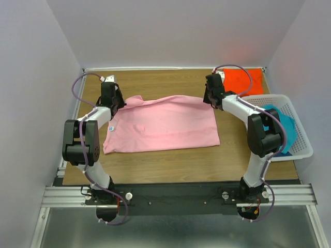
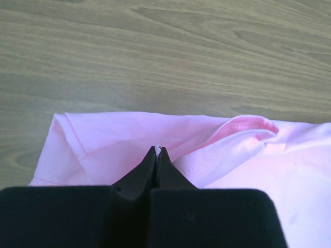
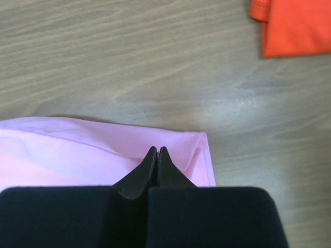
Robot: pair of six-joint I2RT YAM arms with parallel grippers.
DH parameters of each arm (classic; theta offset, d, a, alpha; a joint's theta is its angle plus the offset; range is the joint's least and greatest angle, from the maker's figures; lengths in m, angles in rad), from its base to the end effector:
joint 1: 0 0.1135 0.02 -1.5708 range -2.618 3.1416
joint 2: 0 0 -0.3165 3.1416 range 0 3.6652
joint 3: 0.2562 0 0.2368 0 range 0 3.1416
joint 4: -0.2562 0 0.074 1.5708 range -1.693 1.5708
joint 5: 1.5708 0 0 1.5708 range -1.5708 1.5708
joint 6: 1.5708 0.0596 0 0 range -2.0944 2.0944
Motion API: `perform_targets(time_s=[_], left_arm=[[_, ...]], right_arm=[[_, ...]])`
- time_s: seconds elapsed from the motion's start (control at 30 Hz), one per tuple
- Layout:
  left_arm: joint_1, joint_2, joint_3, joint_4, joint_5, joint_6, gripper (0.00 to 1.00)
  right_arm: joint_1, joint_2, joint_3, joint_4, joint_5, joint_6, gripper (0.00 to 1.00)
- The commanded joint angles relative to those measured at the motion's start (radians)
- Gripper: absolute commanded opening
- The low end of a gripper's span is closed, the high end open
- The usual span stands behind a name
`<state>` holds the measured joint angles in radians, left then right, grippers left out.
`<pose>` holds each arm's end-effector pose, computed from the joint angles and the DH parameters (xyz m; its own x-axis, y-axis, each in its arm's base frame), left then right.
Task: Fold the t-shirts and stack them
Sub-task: Fold the tshirt
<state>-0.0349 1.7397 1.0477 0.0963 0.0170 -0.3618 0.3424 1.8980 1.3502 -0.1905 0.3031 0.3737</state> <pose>0.3982 -0.0149 0.2506 -0.5418 -0.3352 -0.7708 -0.1527 0.9410 -0.3019 0.4255 0.1328 0.2570 -0.6313 0.1449 -0.7619 0.1267 0.9885 0.0830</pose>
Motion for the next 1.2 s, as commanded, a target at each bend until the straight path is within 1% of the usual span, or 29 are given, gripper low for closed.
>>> perform_targets(time_s=[0.0, 0.03, 0.17, 0.33, 0.47, 0.63, 0.77, 0.87, 1.03, 1.1, 1.17], left_arm=[[-0.003, -0.098, -0.09, 0.089, -0.037, -0.052, 0.0], [-0.003, -0.112, -0.091, 0.094, -0.04, -0.058, 0.0], [-0.003, -0.199, -0.173, 0.103, -0.06, -0.072, 0.0], [-0.005, -0.311, -0.267, 0.099, -0.098, -0.097, 0.0], [-0.005, -0.417, -0.327, 0.103, -0.106, -0.118, 0.0], [-0.013, -0.482, -0.428, 0.111, -0.098, -0.152, 0.0], [-0.014, -0.526, -0.466, 0.12, -0.104, -0.167, 0.0], [-0.017, -0.548, -0.502, 0.135, -0.104, -0.181, 0.0], [-0.026, -0.529, -0.555, 0.14, -0.089, -0.213, 0.0], [-0.026, -0.506, -0.569, 0.126, -0.12, -0.236, 0.0], [-0.026, -0.485, -0.56, 0.077, -0.156, -0.265, 0.0]], right_arm=[[0.004, -0.072, -0.062, -0.02, 0.045, 0.022, 0.01], [0.004, -0.083, -0.071, -0.018, 0.044, 0.022, 0.01], [0.004, -0.119, -0.121, -0.017, 0.044, 0.025, 0.01], [0.004, -0.142, -0.149, -0.017, 0.027, 0.028, 0.01], [0.004, -0.151, -0.157, -0.017, 0.053, 0.031, 0.01], [0.004, -0.168, -0.171, -0.017, 0.056, 0.027, 0.01], [0.004, -0.183, -0.189, -0.015, 0.057, 0.028, 0.01], [0.004, -0.192, -0.203, -0.015, 0.047, 0.028, 0.01], [0.004, -0.192, -0.218, -0.013, 0.028, 0.037, 0.01], [0.004, -0.194, -0.227, -0.012, 0.028, 0.042, 0.03], [0.004, -0.197, -0.237, -0.012, 0.03, 0.047, 0.04]])
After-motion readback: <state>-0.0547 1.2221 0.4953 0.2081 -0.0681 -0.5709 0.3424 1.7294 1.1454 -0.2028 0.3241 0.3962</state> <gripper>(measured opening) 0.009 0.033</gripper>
